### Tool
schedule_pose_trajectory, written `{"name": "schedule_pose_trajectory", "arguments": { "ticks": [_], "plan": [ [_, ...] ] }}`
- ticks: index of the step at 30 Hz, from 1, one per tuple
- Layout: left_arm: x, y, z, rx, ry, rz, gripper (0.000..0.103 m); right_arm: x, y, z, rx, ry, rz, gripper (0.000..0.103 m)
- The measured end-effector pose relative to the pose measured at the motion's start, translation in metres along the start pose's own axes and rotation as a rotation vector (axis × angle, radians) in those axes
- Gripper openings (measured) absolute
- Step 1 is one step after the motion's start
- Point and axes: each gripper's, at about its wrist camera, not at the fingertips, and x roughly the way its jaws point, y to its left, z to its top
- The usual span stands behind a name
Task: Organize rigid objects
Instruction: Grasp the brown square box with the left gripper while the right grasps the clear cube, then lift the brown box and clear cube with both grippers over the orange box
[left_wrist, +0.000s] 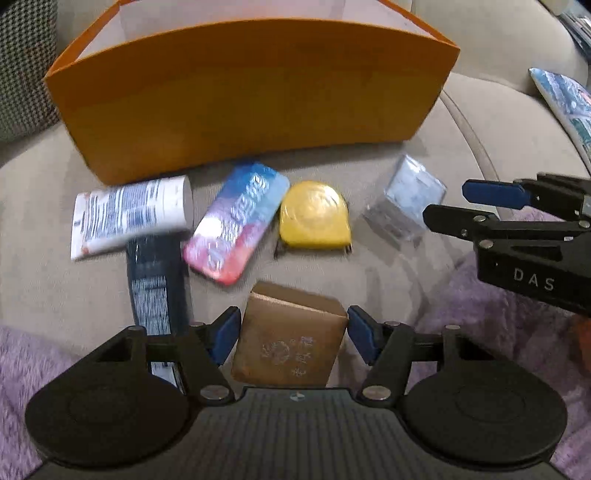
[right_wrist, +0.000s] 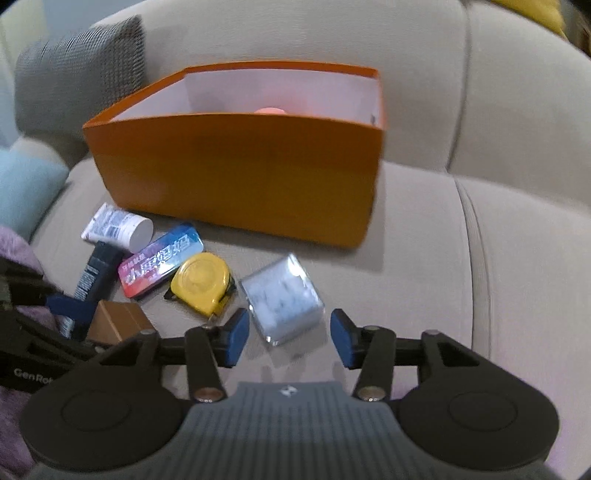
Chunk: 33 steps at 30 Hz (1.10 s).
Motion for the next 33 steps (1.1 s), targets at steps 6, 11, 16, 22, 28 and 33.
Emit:
{"name": "schedule_pose_trajectory", "arguments": {
  "ticks": [6, 11, 16, 22, 28, 33],
  "plan": [
    [0.014, 0.003, 0.004, 0.031, -0.031, -0.039, 0.070, 0.021, 0.002, 0.013, -0.077, 0.042, 0.003, 0.052],
    [0.011, 0.002, 0.002, 0.047, -0.027, -0.037, 0.075, 0.025, 0.000, 0.017, -0.059, 0.050, 0.047, 0.052],
    [0.008, -0.009, -0.003, 0.106, 0.023, -0.011, 0.083, 0.025, 0.007, 0.016, -0.087, 0.059, 0.033, 0.053],
    [0.015, -0.025, -0.011, 0.154, 0.028, 0.020, 0.083, 0.031, 0.012, 0.015, -0.127, 0.081, 0.011, 0.054],
    [0.016, -0.018, -0.012, 0.137, 0.025, 0.005, 0.069, 0.036, 0.015, 0.013, -0.139, 0.094, 0.001, 0.053],
    [0.016, -0.012, -0.014, 0.134, 0.012, -0.004, 0.069, 0.035, 0.018, 0.011, -0.141, 0.112, -0.005, 0.053]
  ]
}}
